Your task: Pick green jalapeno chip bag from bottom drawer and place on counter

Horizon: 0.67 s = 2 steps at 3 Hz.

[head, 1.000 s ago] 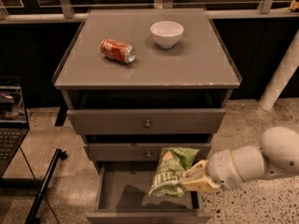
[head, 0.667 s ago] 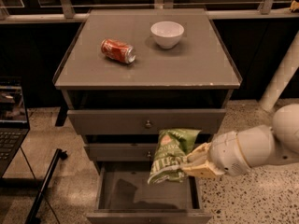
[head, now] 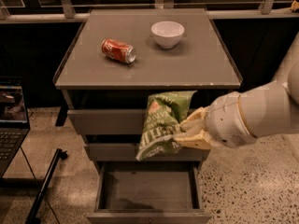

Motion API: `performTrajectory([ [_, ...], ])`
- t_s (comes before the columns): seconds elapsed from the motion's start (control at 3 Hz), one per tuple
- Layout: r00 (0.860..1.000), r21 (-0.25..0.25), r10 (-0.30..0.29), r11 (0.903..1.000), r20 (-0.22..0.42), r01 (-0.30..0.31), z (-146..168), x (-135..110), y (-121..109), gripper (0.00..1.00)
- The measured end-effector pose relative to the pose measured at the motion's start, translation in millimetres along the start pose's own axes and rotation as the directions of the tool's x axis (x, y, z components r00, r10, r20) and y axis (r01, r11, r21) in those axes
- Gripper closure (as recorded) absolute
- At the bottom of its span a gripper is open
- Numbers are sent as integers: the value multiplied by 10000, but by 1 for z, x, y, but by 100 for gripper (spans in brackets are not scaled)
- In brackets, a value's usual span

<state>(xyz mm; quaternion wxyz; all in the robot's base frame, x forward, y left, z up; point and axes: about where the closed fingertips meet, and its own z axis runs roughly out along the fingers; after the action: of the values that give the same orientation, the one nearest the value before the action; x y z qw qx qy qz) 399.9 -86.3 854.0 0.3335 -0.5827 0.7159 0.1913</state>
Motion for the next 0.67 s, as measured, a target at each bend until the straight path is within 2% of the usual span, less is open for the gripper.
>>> performTrajectory([
  [0.33,9985,1422,-296,9896,471,227,-32,-43,-6,100],
  [0.67,9981,1454,-355,9890,508,278,-27,-47,-10,100],
])
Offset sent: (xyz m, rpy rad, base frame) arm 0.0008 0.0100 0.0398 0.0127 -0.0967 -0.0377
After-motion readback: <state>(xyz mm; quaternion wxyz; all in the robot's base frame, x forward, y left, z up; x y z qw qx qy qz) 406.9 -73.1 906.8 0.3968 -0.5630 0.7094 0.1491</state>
